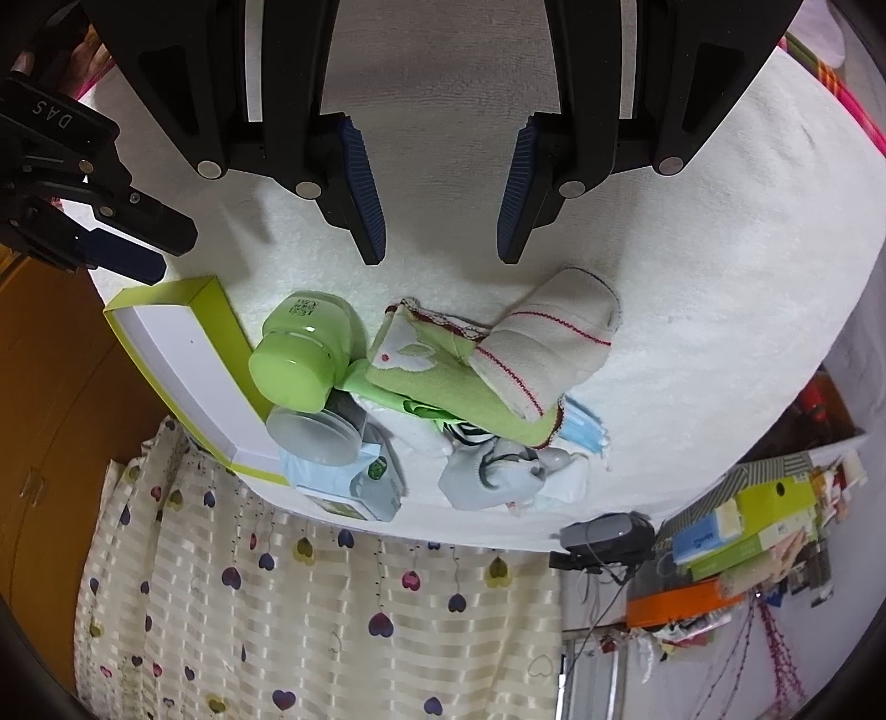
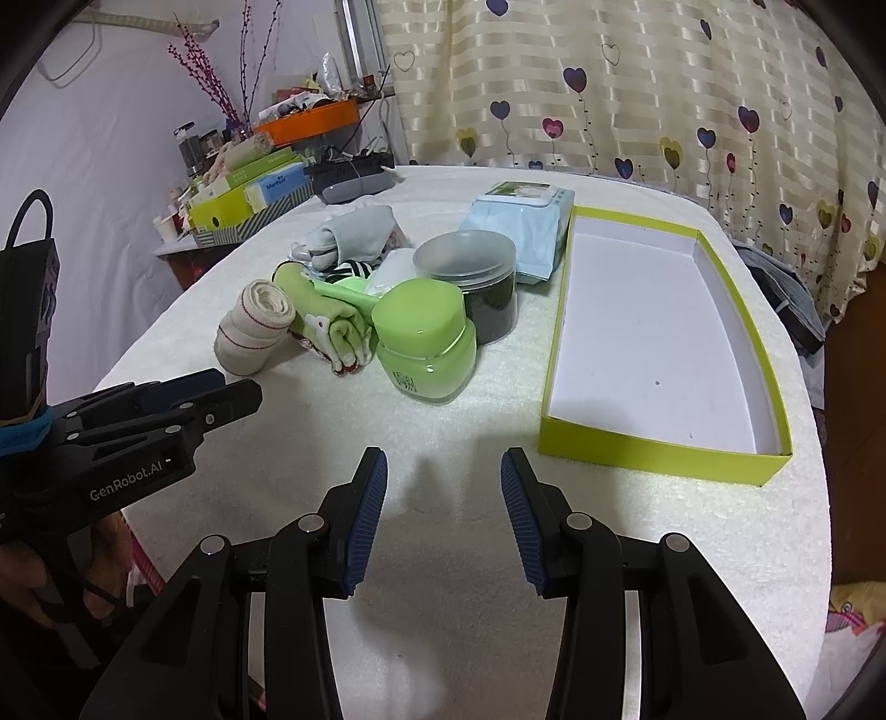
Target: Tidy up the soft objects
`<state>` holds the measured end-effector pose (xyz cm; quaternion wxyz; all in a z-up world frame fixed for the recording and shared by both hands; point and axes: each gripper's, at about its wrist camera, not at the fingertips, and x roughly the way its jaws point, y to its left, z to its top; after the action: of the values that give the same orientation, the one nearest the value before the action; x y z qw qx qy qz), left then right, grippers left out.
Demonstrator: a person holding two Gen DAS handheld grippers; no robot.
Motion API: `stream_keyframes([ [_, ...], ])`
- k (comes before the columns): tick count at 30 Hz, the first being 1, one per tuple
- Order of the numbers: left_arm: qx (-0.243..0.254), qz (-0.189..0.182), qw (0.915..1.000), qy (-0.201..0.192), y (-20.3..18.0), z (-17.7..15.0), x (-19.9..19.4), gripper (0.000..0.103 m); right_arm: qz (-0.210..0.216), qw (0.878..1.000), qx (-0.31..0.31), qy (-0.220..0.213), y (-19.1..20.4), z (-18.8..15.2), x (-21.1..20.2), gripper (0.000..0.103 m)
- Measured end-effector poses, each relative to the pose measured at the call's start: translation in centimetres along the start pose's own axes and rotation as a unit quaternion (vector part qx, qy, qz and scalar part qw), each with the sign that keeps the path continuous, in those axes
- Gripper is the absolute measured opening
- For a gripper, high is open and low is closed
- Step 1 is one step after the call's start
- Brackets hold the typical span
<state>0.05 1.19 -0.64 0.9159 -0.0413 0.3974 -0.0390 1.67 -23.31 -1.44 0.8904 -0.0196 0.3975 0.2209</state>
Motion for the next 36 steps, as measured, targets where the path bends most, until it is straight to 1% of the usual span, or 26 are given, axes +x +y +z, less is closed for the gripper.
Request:
stream_keyframes([
  [5,-0.003,0.003,1.0,-0.001,0.1,-0.1,-0.1,0.041,0.002,1.0,-0.001,-0.001,0.0,-0.1,0.0,0.046],
  [6,-0.002,0.006,1.0,-0.001,0.1,-0.2,0.0,0.041,0.001,1.0,-0.002,-0.002,0.1,0.0,0.0,0.048],
  [7,-0.002,0.006,1.0,-0.001,0.2,-0.2,0.0,0.041,0.001,1.0,-0.002,-0.004,0.1,0.0,-0.1,0.054],
  [8,-0.002,0.005,1.0,0.0,0.2,-0.2,0.0,0.041,0.002,1.0,-0.003,-0.005,0.1,0.0,-0.1,0.055],
  [17,-0.005,-0.001,1.0,-0.001,0.5,-0.3,0.0,0.041,0.006,1.0,-0.006,-0.01,0.3,0.0,-0.1,0.056],
  [29,-0.022,0.009,0.9996,-0.012,1.6,-0.3,-0.4,0.041,0.014,1.0,-0.019,-0.017,1.0,-0.1,0.0,0.056],
  [36,-0.022,0.006,0.9996,-0.013,1.7,-0.3,-0.4,0.041,0.022,0.999,-0.023,-0.016,1.3,-0.1,0.0,0.056],
])
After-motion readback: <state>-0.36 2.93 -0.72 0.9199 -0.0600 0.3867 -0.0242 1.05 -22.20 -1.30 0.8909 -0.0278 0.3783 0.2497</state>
